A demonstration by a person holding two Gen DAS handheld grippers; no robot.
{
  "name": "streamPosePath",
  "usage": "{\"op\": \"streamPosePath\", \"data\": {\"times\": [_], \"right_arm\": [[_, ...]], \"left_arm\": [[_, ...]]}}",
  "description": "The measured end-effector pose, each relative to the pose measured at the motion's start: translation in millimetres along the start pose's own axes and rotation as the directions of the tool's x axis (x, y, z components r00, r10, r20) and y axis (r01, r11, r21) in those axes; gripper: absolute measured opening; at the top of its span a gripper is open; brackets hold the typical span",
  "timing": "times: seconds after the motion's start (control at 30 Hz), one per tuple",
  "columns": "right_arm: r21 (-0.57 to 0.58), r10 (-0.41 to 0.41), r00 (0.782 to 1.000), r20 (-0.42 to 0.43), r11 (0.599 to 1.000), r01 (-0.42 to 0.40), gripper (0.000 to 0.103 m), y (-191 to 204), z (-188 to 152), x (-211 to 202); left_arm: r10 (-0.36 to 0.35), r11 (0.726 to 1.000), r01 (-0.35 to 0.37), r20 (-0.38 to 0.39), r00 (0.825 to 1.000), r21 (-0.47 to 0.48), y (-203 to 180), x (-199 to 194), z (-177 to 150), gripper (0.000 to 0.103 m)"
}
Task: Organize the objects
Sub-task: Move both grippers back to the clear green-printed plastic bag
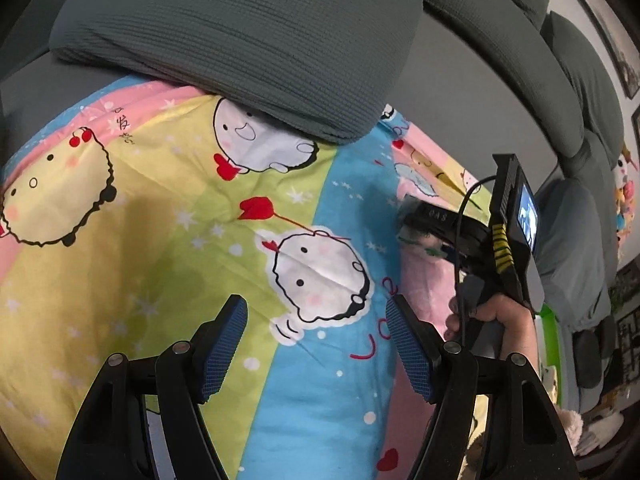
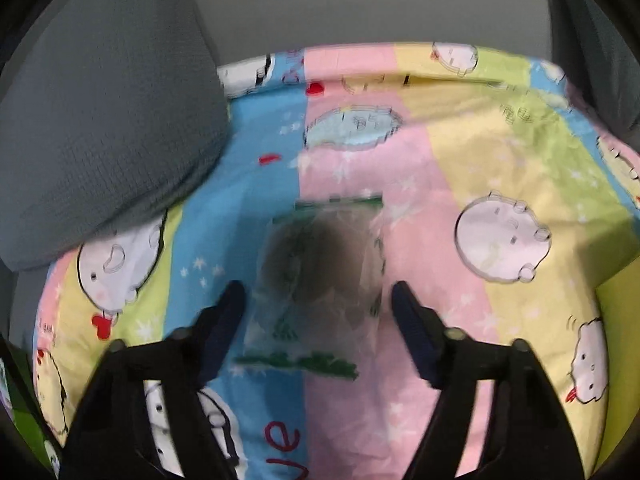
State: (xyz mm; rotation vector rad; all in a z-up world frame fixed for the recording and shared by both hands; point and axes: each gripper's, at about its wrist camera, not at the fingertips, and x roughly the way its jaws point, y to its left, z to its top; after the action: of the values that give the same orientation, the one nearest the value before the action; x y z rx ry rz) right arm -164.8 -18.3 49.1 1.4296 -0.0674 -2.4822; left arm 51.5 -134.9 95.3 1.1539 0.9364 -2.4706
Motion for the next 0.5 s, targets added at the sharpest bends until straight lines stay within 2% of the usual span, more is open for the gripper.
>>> {"op": "streamPosePath", "data": {"times": [0.1, 0.17, 0.27, 0.4, 0.5], "right_arm": [[0.020, 0.044, 0.999, -0.003, 0.999, -0.044, 0.050, -8.0, -7.0, -6.7], [-0.001, 0.027, 1.000, -0.014, 1.000, -0.027, 0.048, -9.4, -14.3, -17.7], [-0.022, 0.041, 0.998, -0.041, 0.999, -0.042, 0.048, -15.4, -34.5, -42.2], [0.002, 0.148, 0.983, -0.110, 0.989, -0.149, 0.049, -34.5, -71.0, -79.0], [0.012, 0.162, 0.981, -0.107, 0.987, -0.162, 0.051, -43.9, -97.2, -98.0]], "left_arm": [[-0.010, 1.000, 0.010, -0.003, 1.000, -0.005, 0.4, 0.2, 0.0, 0.072], [-0.021, 1.000, 0.021, -0.007, 1.000, 0.000, -0.6, 0.2, -0.3, 0.073], [-0.037, 0.999, 0.038, -0.046, 0.998, 0.013, -1.4, 6.9, -1.1, 0.073], [-0.040, 0.999, 0.041, -0.099, 0.994, 0.006, -1.5, 18.9, -4.3, 0.073], [-0.025, 0.999, 0.031, -0.127, 0.992, 0.044, -9.9, 25.7, -10.4, 0.073]]}}
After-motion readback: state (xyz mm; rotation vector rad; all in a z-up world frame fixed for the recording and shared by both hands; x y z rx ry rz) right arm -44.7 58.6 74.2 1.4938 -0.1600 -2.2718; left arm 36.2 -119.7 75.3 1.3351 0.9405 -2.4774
